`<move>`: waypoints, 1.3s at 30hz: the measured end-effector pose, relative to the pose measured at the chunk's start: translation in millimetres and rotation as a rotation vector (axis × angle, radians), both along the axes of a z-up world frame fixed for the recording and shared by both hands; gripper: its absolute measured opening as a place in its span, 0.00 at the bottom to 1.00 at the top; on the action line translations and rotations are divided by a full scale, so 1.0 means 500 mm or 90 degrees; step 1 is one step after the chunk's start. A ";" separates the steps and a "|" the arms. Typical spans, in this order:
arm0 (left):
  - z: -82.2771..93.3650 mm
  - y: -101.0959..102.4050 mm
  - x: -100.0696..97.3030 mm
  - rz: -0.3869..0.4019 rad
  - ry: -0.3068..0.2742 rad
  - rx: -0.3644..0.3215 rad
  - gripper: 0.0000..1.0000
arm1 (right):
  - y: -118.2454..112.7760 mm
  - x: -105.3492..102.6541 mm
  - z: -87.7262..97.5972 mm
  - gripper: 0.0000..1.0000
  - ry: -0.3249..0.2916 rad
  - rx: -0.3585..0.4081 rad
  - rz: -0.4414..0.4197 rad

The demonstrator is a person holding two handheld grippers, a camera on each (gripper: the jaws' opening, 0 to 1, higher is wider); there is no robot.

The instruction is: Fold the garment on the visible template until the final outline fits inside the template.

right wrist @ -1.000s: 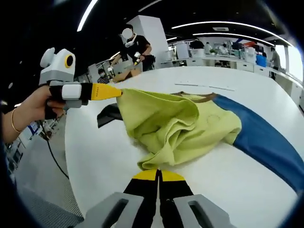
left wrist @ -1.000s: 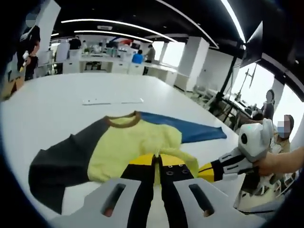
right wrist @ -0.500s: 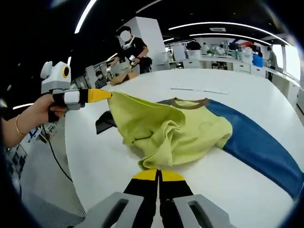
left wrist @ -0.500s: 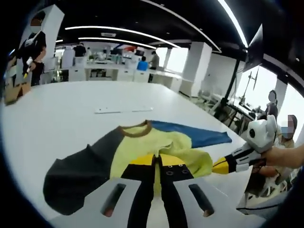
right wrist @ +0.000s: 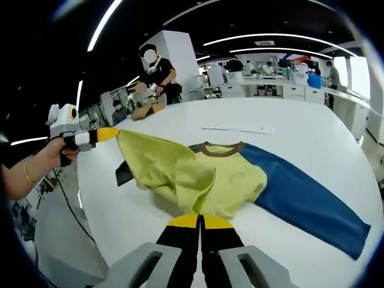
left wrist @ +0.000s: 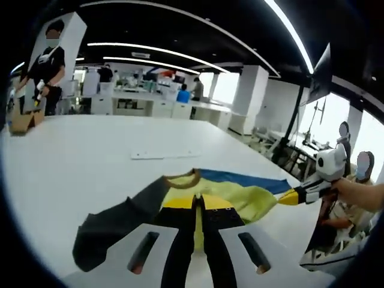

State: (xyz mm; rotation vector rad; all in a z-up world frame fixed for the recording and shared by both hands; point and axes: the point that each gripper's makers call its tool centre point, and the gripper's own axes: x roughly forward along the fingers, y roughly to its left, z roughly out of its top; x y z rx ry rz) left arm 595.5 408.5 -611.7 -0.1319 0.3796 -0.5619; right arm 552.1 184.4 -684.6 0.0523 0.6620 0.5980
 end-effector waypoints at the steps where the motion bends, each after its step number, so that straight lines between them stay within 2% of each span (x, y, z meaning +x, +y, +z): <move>1: 0.002 0.002 -0.005 -0.006 -0.004 0.003 0.00 | -0.009 -0.002 0.001 0.00 0.001 -0.005 -0.004; 7: 0.006 0.017 -0.027 -0.029 -0.011 0.005 0.00 | -0.045 -0.009 0.007 0.00 -0.002 -0.017 -0.023; 20: 0.007 0.070 -0.076 -0.034 -0.003 0.016 0.00 | -0.098 -0.029 0.026 0.00 -0.005 -0.017 -0.068; 31: -0.025 0.086 -0.139 -0.054 0.041 0.038 0.00 | -0.133 -0.071 0.045 0.00 -0.010 -0.015 -0.104; 39: -0.041 0.086 -0.176 -0.074 0.056 0.072 0.00 | -0.157 -0.104 0.046 0.00 -0.004 -0.016 -0.120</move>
